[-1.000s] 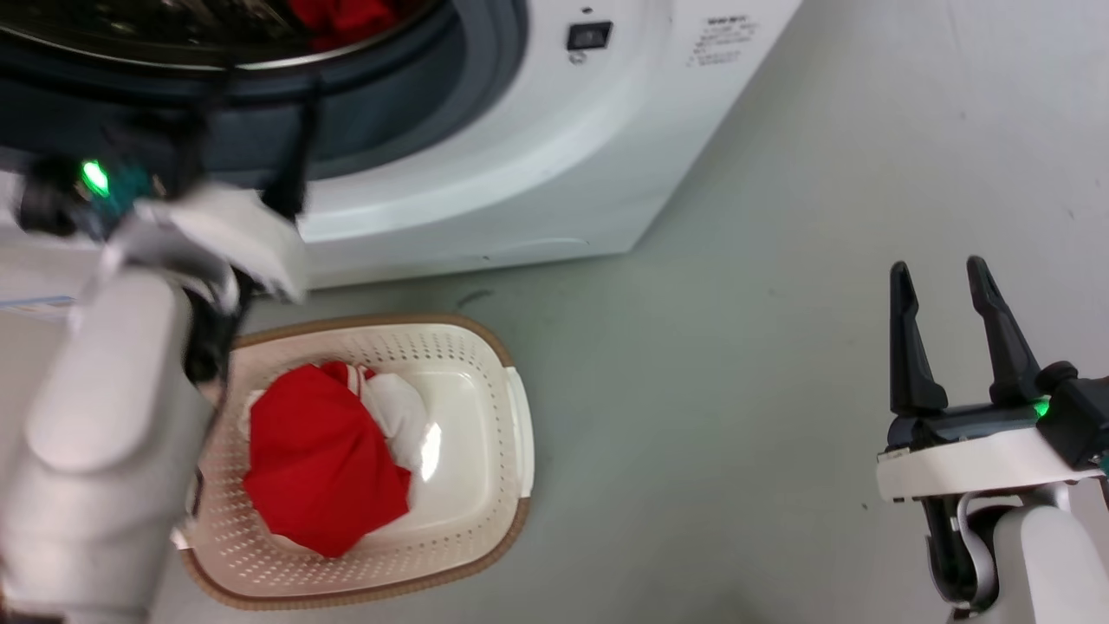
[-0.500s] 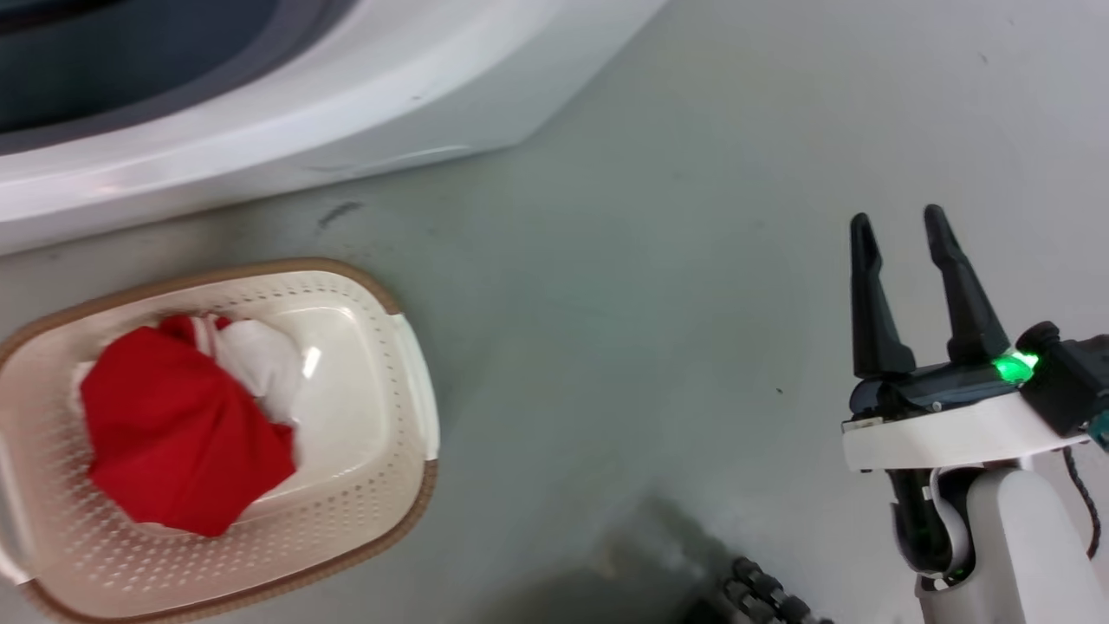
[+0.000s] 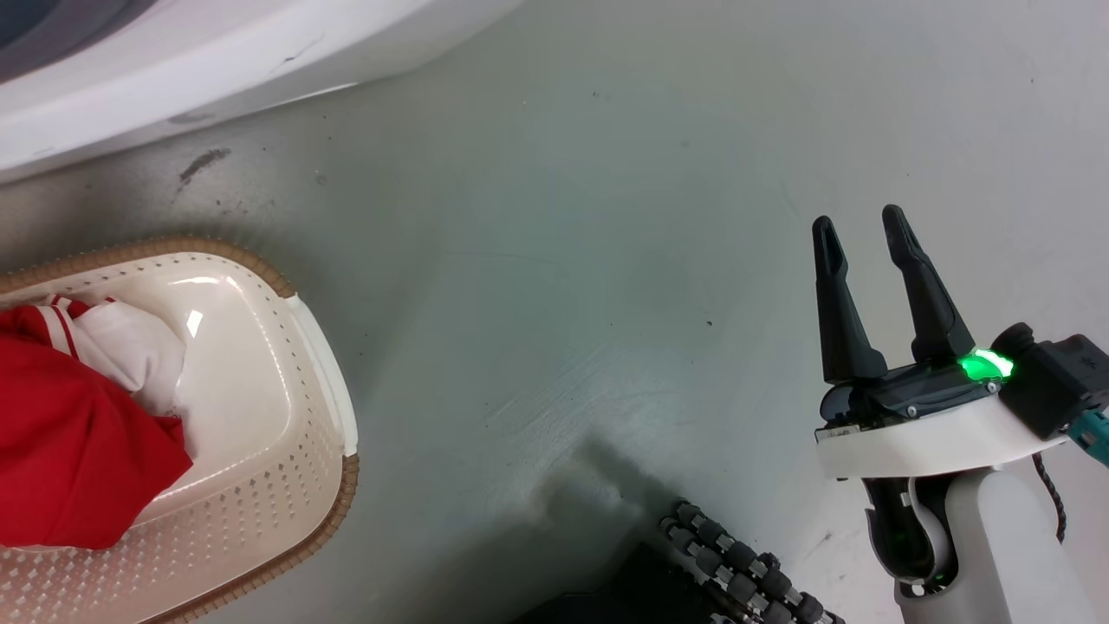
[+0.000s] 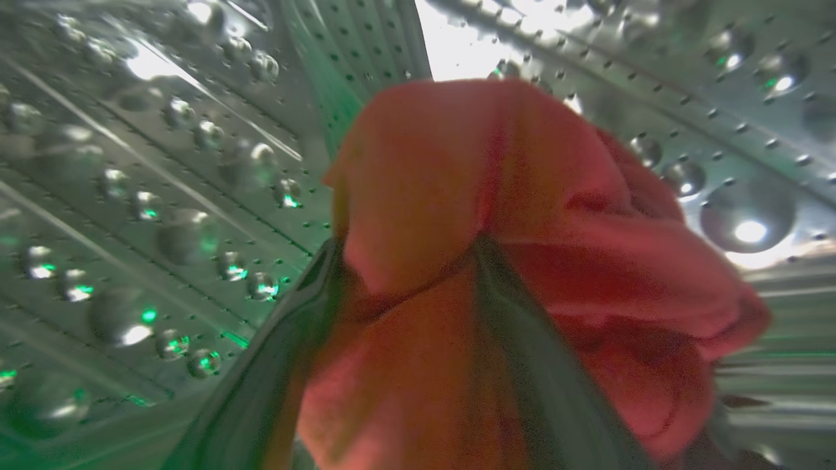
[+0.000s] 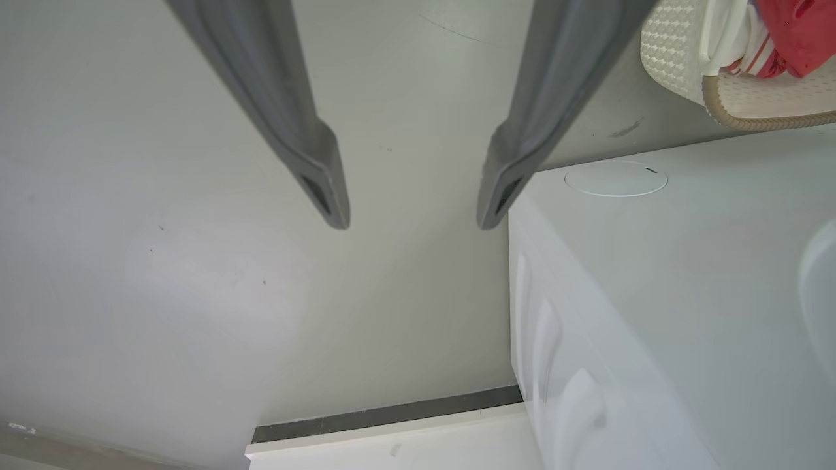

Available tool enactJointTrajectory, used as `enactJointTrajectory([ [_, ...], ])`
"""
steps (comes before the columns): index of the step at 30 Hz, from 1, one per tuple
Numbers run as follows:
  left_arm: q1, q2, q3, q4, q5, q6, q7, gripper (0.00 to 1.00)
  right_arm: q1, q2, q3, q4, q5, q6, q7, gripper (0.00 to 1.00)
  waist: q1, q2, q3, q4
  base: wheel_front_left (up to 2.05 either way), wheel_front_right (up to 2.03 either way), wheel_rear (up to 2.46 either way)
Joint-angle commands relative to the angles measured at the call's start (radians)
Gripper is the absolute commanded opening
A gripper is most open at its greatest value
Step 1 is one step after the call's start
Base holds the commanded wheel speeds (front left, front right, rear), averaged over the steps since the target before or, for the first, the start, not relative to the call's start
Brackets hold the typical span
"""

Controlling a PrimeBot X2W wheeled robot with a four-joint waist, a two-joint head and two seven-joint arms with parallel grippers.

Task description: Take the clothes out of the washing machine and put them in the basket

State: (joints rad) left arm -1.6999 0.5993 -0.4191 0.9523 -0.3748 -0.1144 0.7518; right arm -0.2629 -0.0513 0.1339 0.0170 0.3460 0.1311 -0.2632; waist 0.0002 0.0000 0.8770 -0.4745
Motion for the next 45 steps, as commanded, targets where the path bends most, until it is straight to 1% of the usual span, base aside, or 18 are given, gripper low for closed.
enactJointTrajectory([
  [1, -0.013, -0.003, -0.004, 0.009, -0.001, 0.006, -0.003, 1.0, -0.004, 0.002, -0.002, -0.006, 0.01, -0.001, -0.002, 1.0, -0.0002, 0.0, 0.016, -0.003, 0.0, 0.0, 0.0],
  [5, -0.006, -0.014, -0.021, 0.057, -0.001, 0.007, 0.01, 1.0, -0.003, 0.002, -0.009, -0.013, 0.016, -0.001, -0.002, 1.0, -0.0002, 0.0, 0.034, 0.004, 0.0, 0.0, 0.0],
  [6, -0.003, -0.016, -0.025, 0.063, -0.002, 0.005, 0.01, 0.86, -0.003, 0.002, -0.008, -0.014, 0.017, -0.001, -0.002, 1.0, -0.0002, 0.0, 0.035, 0.005, 0.0, 0.0, 0.0],
  [7, 0.001, -0.019, -0.033, 0.064, -0.005, 0.0, 0.011, 0.0, -0.005, 0.002, -0.008, -0.014, 0.018, -0.001, -0.002, 1.0, -0.0002, 0.0, 0.036, 0.006, 0.0, 0.0, 0.0],
  [8, 0.004, -0.021, -0.041, 0.064, -0.009, -0.005, 0.014, 0.0, -0.006, 0.002, -0.008, -0.014, 0.018, -0.001, -0.002, 1.0, -0.0002, 0.0, 0.036, 0.006, 0.0, 0.0, 0.0],
  [9, -0.002, -0.005, -0.052, 0.056, -0.015, -0.009, -0.016, 0.0, -0.017, 0.002, -0.01, -0.007, 0.021, -0.001, -0.002, 1.0, -0.0002, 0.0, 0.034, 0.006, 0.0, 0.0, 0.0],
  [12, -0.015, 0.013, -0.059, 0.048, -0.017, -0.011, -0.054, 0.0, -0.03, 0.002, -0.009, -0.002, 0.02, -0.001, -0.002, 1.0, -0.0002, 0.0, 0.027, 0.002, 0.0, 0.0, 0.0],
  [15, -0.022, 0.017, -0.061, 0.037, -0.022, -0.013, -0.088, 0.0, -0.036, 0.002, -0.005, 0.002, 0.019, -0.001, -0.002, 1.0, -0.0002, 0.0, 0.019, 0.001, 0.0, 0.0, 0.0],
  [19, 0.002, -0.015, -0.05, 0.026, -0.055, -0.015, -0.202, 0.0, -0.048, 0.001, -0.028, 0.006, -0.003, -0.001, -0.002, 1.0, -0.0002, 0.0, -0.017, 0.03, 0.0, 0.0, 0.0],
  [22, 0.021, -0.026, -0.056, 0.02, -0.073, -0.015, -0.293, 0.0, -0.054, 0.001, -0.059, 0.013, -0.025, -0.001, -0.002, 1.0, -0.0002, 0.0, -0.049, 0.061, 0.0, 0.0, 0.0],
  [27, 0.089, -0.058, -0.078, 0.009, -0.118, -0.016, -0.463, 0.0, -0.054, 0.001, -0.108, 0.019, -0.071, -0.001, -0.002, 1.0, -0.0002, 0.0, -0.124, 0.116, 0.0, 0.0, 0.0],
  [30, 0.14, -0.064, -0.087, 0.013, -0.15, -0.016, -0.555, 0.0, -0.042, 0.001, -0.126, 0.023, -0.104, -0.001, -0.002, 1.0, -0.0002, 0.0, -0.17, 0.147, 0.0, 0.0, 0.0],
  [31, 0.193, -0.07, -0.091, 0.02, -0.174, -0.016, -0.657, 0.0, -0.03, 0.001, -0.138, 0.025, -0.129, -0.001, -0.002, 1.0, -0.0002, 0.0, -0.215, 0.175, 0.0, 0.0, 0.0],
  [36, 0.298, -0.106, -0.115, 0.021, -0.203, -0.016, -0.828, 0.0, -0.005, 0.001, -0.162, 0.031, -0.17, -0.001, -0.002, 1.0, -0.0002, 0.0, -0.294, 0.228, 0.0, 0.0, 0.0],
  [40, 0.371, -0.129, -0.123, 0.024, -0.231, -0.015, -0.935, 0.0, 0.017, 0.001, -0.173, 0.039, -0.196, -0.001, -0.002, 1.0, -0.0002, 0.0, -0.349, 0.262, 0.0, 0.0, 0.0],
  [45, 0.459, -0.15, -0.145, -0.006, -0.234, -0.015, -1.005, 0.0, 0.043, 0.001, -0.183, 0.047, -0.223, -0.001, -0.002, 1.0, -0.0002, 0.0, -0.423, 0.297, 0.0, 0.0, 0.0],
])
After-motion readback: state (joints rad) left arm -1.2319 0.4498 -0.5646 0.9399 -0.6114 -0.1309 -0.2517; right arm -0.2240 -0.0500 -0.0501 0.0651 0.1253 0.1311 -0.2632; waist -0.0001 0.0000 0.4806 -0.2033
